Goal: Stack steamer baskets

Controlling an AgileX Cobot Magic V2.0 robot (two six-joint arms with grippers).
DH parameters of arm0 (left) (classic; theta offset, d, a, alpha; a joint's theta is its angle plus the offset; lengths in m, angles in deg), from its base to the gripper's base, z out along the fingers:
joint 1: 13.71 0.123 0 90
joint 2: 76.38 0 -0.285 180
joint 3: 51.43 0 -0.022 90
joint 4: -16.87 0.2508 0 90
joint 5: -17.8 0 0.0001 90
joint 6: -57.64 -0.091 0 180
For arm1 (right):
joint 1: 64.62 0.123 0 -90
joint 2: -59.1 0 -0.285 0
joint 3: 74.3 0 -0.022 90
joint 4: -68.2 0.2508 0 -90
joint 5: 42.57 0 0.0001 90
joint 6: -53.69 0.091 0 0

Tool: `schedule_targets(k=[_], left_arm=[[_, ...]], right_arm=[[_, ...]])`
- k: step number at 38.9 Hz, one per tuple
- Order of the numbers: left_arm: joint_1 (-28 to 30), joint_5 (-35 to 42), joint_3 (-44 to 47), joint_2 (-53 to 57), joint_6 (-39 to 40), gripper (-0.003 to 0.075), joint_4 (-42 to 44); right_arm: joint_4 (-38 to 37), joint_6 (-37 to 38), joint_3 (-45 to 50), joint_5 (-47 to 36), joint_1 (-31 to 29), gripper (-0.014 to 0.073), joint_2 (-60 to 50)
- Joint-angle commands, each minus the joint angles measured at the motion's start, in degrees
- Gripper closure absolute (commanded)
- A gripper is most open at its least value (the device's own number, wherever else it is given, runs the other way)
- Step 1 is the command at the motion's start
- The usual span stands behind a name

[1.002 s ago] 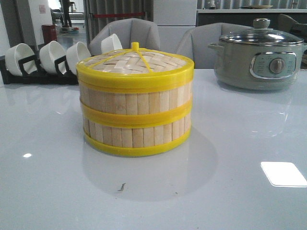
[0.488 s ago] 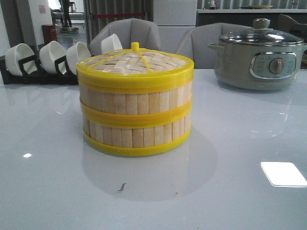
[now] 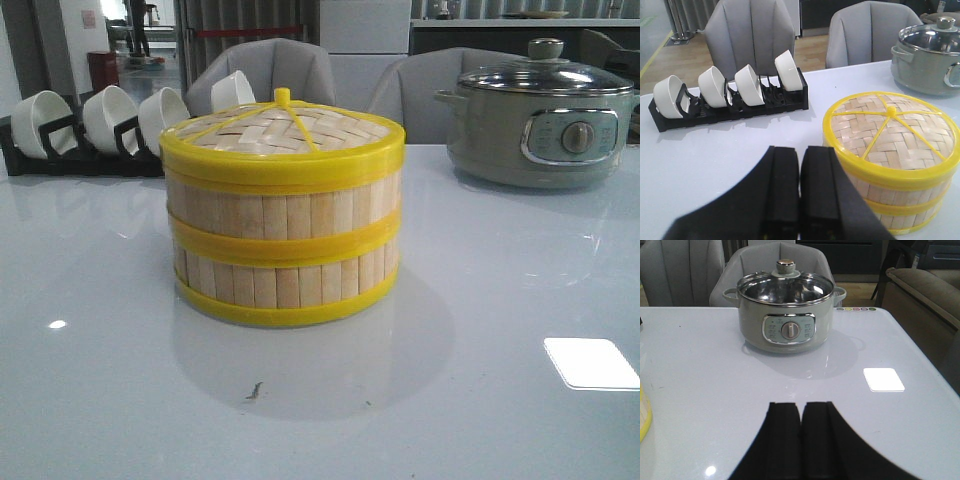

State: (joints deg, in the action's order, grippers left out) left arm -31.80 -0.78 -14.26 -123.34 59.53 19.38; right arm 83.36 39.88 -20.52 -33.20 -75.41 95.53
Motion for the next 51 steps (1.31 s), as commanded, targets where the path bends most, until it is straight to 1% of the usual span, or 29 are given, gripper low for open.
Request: schedule_targets(k=[1, 45, 51], left_arm=[[0.13, 4.55, -1.63, 0.00, 0.69, 0.0628, -0.45], [0.22, 4.55, -1.63, 0.00, 0.69, 0.0628, -0.24], [0.22, 6.03, -1.63, 0.00, 0.69, 0.0628, 0.21]], right_arm=[[0.20, -0.15, -1.59, -5.51, -0.21, 0.0538, -0.04], [0.20, -0.15, -1.59, -4.91, -0.21, 0.0538, -0.04], [0.20, -0.15, -1.59, -4.91, -0.21, 0.0538, -0.04]])
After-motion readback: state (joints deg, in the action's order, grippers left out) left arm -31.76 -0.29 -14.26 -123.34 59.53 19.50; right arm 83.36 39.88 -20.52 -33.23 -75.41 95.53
